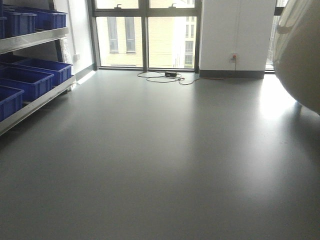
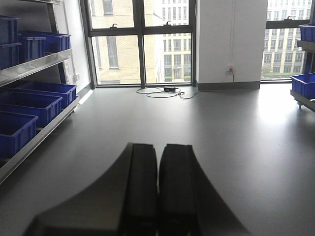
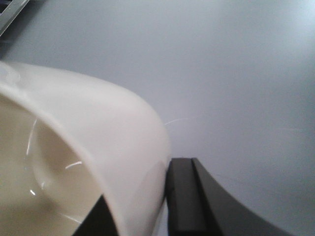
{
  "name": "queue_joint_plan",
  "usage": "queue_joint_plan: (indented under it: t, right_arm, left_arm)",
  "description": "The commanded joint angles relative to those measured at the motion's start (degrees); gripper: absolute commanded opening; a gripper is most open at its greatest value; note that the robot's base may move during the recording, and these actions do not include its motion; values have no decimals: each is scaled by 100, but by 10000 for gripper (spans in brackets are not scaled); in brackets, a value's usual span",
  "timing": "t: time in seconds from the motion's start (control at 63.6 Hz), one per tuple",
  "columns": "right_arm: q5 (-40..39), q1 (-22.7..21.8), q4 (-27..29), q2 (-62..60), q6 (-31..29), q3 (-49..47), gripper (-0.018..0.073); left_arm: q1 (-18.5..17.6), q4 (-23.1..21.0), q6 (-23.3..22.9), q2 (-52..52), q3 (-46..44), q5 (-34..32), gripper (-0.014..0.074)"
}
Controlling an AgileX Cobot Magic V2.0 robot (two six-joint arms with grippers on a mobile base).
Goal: Move white bin to right shelf second layer
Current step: 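Continue driving toward the windows with the bin held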
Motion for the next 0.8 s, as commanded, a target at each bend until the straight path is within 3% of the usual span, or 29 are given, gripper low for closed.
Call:
queue_joint_plan:
  t: [0.0,0.786]
  right_arm:
    - [-529,-30,67,-21,-14,-189,56]
    - [-530,104,67,-21,-14,-189,56]
  left_arm:
    - [-18,-33,-43,-97,190,-515,85]
    - [-18,-33,-43,-97,190,-515,85]
